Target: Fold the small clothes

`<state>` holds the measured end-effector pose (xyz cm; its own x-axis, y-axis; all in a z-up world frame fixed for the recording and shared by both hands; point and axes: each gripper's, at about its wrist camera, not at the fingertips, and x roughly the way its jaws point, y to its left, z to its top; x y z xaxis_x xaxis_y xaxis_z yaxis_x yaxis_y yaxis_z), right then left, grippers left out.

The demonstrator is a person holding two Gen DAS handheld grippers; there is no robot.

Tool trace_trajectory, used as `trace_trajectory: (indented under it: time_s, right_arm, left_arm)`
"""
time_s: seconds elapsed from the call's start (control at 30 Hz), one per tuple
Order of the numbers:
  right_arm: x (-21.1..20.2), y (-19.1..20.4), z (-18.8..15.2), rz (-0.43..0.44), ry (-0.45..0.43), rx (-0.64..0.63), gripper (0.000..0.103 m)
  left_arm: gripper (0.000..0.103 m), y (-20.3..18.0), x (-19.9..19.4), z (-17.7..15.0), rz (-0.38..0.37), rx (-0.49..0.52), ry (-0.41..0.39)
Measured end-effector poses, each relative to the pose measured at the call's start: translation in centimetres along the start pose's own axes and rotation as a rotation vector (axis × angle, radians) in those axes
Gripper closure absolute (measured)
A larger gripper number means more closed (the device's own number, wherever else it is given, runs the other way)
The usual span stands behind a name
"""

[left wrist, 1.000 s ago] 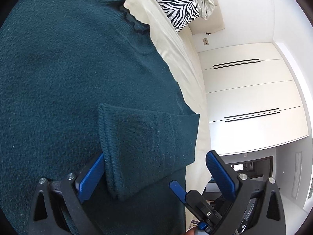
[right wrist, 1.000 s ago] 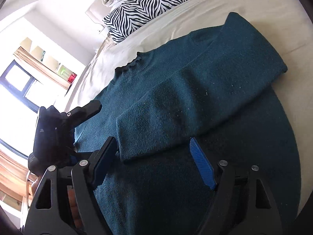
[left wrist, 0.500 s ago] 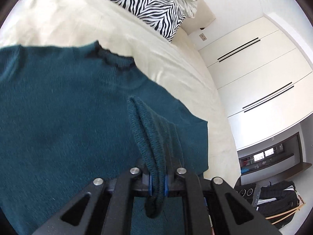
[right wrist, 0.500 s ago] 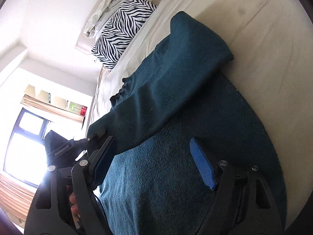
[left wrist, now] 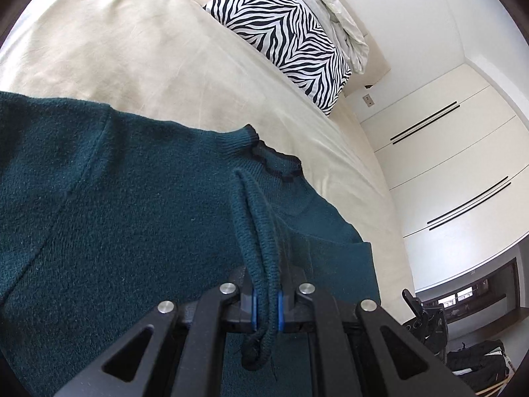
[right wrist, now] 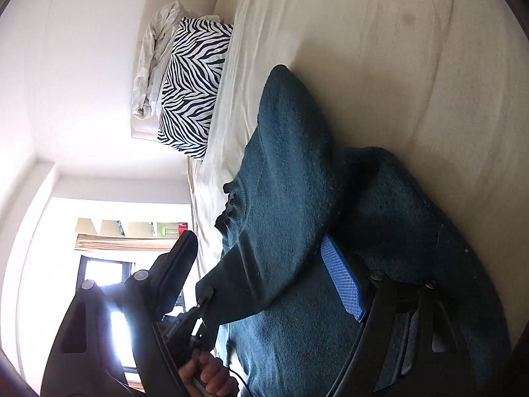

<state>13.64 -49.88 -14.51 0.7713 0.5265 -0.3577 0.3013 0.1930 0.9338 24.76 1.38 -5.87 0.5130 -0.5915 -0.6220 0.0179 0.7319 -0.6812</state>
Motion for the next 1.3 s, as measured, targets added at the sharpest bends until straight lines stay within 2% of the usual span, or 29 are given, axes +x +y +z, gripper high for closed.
trace_trajectory:
  time_s: [0.2,0.43,0.63,0.8,0.93,1.0,1.03,1.13,1.23,1.3]
  right_arm:
    - [-1.4,-0.9,3.2,0.047,-0.129,0.033,0.027]
    - [-2.2,-2.5,3.6,0.084,-0.158,0.021,0.036]
    - [-3.9,0.0,1.0,0.013,-0.1,-0.07,0.032]
    - [-4.6,4.2,1.1,0.017,-0.076,-0.213,0.032]
    - [-0.5,5.2,2.6,-0.008,0.05,-0.239,0.032]
    - [2.0,4.0,3.7,-0.069,0.097,-0.21,0.032]
    - [2.9,3.3,4.4,-0.088,0.104,-0.183,0.032]
    - [3.8,2.5,6.1,-0.055,0.099,-0.126,0.033]
    - [4.4,3.7,7.9,-0.075,0.072,-0.181,0.032]
    - [5.2,3.9,9.3,-0.083,0.073,-0.173,0.031]
  left_arm:
    - [0.095,1.8,1.1,-0.8,0.026,-0.019,0.018]
    - [0.094,3.1,1.7,-1.6,0.033,-0.041,0.018]
    - [0.092,3.6,1.7,-1.7,0.022,-0.029,0.012]
    - [0.092,4.0,1.6,-2.2,-0.004,-0.011,-0.019]
    - [0.092,4.2,1.7,-2.6,-0.007,0.014,-0.039]
    - [0.091,4.3,1.7,-2.7,-0.015,0.017,-0.047]
    - [0.091,4.5,1.7,-2.7,-0.024,0.013,-0.047]
    - [0.091,5.4,1.6,-2.8,-0.064,-0.01,-0.052]
    - [0.09,5.4,1.6,-2.9,-0.068,-0.005,-0.063]
    - [0.09,5.5,1.5,-3.0,-0.072,-0.006,-0.067]
